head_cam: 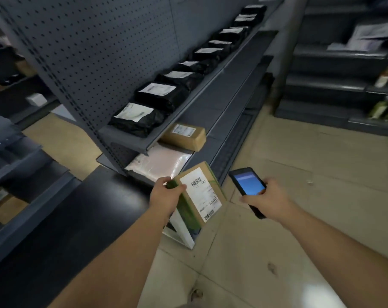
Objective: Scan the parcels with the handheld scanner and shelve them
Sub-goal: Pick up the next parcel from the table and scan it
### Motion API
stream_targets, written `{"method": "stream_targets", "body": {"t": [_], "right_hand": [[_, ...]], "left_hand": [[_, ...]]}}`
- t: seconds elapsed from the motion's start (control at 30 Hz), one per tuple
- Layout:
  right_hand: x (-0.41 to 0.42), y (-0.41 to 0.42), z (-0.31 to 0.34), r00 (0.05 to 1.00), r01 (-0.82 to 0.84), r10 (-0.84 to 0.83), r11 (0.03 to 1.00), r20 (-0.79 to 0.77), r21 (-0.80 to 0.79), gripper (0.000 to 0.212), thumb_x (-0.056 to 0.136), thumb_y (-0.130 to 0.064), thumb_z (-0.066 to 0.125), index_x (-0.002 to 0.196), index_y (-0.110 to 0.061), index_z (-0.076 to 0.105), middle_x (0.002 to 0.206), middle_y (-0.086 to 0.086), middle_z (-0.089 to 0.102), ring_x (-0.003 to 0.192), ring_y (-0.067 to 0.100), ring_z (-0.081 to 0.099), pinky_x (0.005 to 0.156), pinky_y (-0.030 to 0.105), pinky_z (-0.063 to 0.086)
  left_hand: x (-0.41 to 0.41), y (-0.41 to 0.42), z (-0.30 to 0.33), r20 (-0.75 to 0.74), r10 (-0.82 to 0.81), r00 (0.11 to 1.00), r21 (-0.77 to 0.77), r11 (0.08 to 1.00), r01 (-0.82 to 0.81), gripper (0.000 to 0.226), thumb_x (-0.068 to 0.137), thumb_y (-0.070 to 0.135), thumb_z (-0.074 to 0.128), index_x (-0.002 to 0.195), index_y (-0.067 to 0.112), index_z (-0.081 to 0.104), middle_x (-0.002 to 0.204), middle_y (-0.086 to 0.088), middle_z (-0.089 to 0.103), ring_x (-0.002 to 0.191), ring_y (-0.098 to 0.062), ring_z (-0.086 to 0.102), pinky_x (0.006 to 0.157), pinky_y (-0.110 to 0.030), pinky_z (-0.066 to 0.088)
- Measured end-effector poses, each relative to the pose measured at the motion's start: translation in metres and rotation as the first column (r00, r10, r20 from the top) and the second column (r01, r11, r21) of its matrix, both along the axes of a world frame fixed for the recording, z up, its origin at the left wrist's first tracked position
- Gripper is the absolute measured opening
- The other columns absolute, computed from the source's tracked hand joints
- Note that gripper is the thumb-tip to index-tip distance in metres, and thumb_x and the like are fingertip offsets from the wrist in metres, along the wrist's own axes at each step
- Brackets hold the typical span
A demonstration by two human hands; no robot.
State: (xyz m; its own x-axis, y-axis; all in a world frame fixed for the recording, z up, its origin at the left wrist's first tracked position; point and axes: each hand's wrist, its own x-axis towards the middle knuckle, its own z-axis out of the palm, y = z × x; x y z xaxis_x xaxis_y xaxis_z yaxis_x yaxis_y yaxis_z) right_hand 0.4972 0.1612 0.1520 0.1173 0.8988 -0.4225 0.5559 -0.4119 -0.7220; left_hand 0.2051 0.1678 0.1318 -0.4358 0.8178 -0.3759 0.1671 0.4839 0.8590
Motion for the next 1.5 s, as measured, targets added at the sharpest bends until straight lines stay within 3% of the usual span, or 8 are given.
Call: {"method": "stream_targets", "body": {"t": [0.27, 0.5, 0.67, 0.83, 1.0, 1.17, 1.4, 1.5], "right_hand": [[0.056, 0.076, -0.008, 0.991, 0.132, -0.131, 0.991, 0.041, -0.037, 0.065, 0.07, -0.037, 0.092, 0.115, -0.017, 0.05, 0.095, 0.007, 0.065, 0.081, 0.021, 0.067, 0.063, 0.037, 0.058], [0.088, 0.174, 0.005, 0.974, 0.214, -0.209, 0.976, 0.093, -0.041, 0.066, 0.071, -0.04, 0.09, 0.118, -0.02, 0.049, 0.098, 0.003, 0.065, 0.084, 0.02, 0.068, 0.069, 0.036, 0.057], [0.107, 0.237, 0.003, 0.964, 0.243, -0.238, 0.97, 0.114, -0.026, 0.069, 0.068, -0.047, 0.09, 0.118, -0.024, 0.049, 0.095, 0.001, 0.066, 0.088, 0.022, 0.069, 0.083, 0.046, 0.061], [0.135, 0.303, -0.004, 0.973, 0.222, -0.218, 0.974, 0.077, -0.047, 0.069, 0.069, -0.045, 0.09, 0.118, -0.026, 0.046, 0.098, 0.001, 0.067, 0.086, 0.021, 0.07, 0.078, 0.043, 0.062], [0.172, 0.387, -0.012, 0.991, 0.12, -0.119, 0.993, 0.055, -0.021, 0.067, 0.075, -0.039, 0.091, 0.118, -0.023, 0.042, 0.103, 0.004, 0.062, 0.087, 0.021, 0.067, 0.06, 0.032, 0.053], [0.211, 0.472, -0.01, 0.995, -0.03, 0.033, 0.999, 0.089, -0.026, 0.068, 0.071, -0.044, 0.091, 0.114, -0.022, 0.044, 0.101, 0.003, 0.064, 0.087, 0.021, 0.067, 0.074, 0.04, 0.06], [0.214, 0.567, -0.007, 0.962, -0.255, 0.256, 0.967, 0.092, -0.03, 0.063, 0.071, -0.038, 0.091, 0.114, -0.016, 0.05, 0.092, 0.006, 0.066, 0.078, 0.023, 0.068, 0.059, 0.034, 0.053], [0.194, 0.596, -0.013, 0.937, -0.333, 0.334, 0.942, 0.098, -0.034, 0.067, 0.071, -0.043, 0.092, 0.112, -0.018, 0.044, 0.092, 0.006, 0.068, 0.081, 0.022, 0.069, 0.069, 0.038, 0.057]], "left_hand": [[0.065, 0.122, -0.027, 0.105, -0.079, 0.991, -0.029, 0.996, 0.083, 0.048, 0.086, 0.023, 0.085, 0.127, 0.021, 0.061, 0.113, 0.0, 0.07, 0.105, -0.024, 0.069, 0.097, -0.05, 0.06], [0.093, 0.262, -0.059, 0.133, -0.172, 0.976, -0.075, 0.98, 0.183, 0.068, 0.055, 0.058, 0.086, 0.115, 0.031, 0.069, 0.11, 0.001, 0.078, 0.1, -0.02, 0.075, 0.088, -0.047, 0.064], [0.119, 0.33, -0.041, 0.128, -0.191, 0.973, -0.069, 0.977, 0.201, 0.045, 0.085, 0.037, 0.084, 0.123, 0.028, 0.062, 0.112, 0.0, 0.074, 0.104, -0.021, 0.071, 0.095, -0.047, 0.06], [0.142, 0.392, -0.05, 0.091, -0.134, 0.987, -0.077, 0.987, 0.141, 0.042, 0.085, 0.038, 0.085, 0.119, 0.032, 0.061, 0.109, 0.001, 0.072, 0.099, -0.022, 0.071, 0.091, -0.047, 0.062], [0.174, 0.446, -0.052, 0.13, -0.032, 0.991, -0.046, 0.998, 0.038, 0.044, 0.09, 0.027, 0.082, 0.126, 0.025, 0.057, 0.108, 0.004, 0.066, 0.1, -0.019, 0.066, 0.088, -0.041, 0.059], [0.2, 0.484, -0.049, 0.137, 0.147, 0.98, -0.067, 0.988, -0.139, 0.058, 0.085, 0.03, 0.087, 0.133, 0.022, 0.055, 0.118, -0.001, 0.067, 0.108, -0.023, 0.066, 0.102, -0.049, 0.057], [0.205, 0.507, -0.05, 0.188, 0.36, 0.914, -0.09, 0.933, -0.349, 0.078, 0.077, 0.032, 0.091, 0.141, 0.016, 0.05, 0.122, -0.006, 0.069, 0.11, -0.023, 0.068, 0.102, -0.047, 0.057], [0.199, 0.515, -0.052, 0.214, 0.413, 0.885, -0.127, 0.91, -0.394, 0.067, 0.08, 0.029, 0.091, 0.134, 0.014, 0.054, 0.115, -0.007, 0.071, 0.106, -0.022, 0.07, 0.096, -0.04, 0.059]]}}
